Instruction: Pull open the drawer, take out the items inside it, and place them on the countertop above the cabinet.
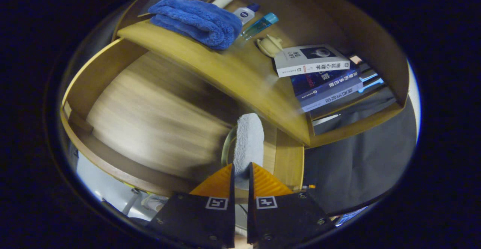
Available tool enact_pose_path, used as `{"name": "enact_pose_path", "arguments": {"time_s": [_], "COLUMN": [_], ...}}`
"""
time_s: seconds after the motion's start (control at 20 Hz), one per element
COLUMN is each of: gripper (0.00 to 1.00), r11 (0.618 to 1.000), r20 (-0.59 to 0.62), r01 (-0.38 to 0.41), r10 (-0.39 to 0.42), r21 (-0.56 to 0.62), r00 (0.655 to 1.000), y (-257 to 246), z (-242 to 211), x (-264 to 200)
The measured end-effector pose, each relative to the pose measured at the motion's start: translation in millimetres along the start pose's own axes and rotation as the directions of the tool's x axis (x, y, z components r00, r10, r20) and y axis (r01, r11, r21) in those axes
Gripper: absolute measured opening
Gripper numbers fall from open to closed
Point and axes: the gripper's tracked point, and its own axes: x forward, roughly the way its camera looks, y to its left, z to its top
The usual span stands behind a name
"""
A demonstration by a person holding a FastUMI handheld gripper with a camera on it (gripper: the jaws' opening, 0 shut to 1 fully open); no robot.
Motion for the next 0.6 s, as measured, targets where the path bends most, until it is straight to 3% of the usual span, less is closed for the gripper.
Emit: {"name": "enact_pose_path", "arguments": {"time_s": [0.25,0.6], "gripper": [0.13,0.13], "r11": [1.000,0.988], "r20": [0.044,0.183], "r01": [0.004,-0.033], "r10": [-0.006,0.005], "r21": [0.027,0.150], "r00": [0.999,0.983], "y": [-6.9,-27.9], "z": [2.2,49.4], "x": [-16.6,-31.2]}}
